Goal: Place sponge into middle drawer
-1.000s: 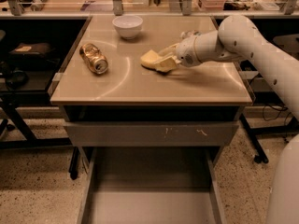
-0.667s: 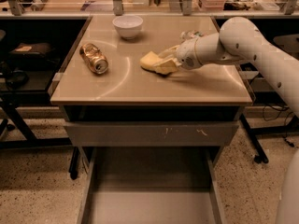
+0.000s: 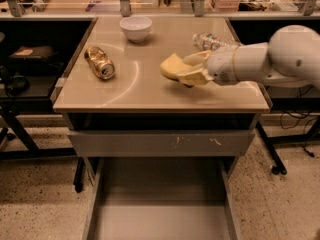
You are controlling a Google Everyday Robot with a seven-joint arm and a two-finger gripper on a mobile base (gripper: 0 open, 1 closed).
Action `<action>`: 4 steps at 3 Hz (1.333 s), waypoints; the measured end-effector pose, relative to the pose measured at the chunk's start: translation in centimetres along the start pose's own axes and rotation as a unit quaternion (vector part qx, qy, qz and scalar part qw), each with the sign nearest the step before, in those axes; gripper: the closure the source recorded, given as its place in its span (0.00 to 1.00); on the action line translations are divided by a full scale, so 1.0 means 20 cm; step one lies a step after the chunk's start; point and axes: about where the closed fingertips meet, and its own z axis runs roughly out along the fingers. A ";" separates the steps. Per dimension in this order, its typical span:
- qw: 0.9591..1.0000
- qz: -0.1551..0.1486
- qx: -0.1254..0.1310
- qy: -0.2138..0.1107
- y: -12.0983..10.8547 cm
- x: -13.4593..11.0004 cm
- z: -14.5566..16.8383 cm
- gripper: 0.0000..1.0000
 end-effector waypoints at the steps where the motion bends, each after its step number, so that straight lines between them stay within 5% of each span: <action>1: 1.000 -0.009 0.028 0.005 0.18 0.04 -0.25 1.00; 3: 0.999 0.031 0.040 -0.001 0.59 0.32 -0.58 1.00; 4: 0.998 0.050 0.042 -0.012 0.71 0.58 -0.77 1.00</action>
Offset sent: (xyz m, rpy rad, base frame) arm -0.1870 -0.0880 -0.0395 0.0092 0.0248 -0.1501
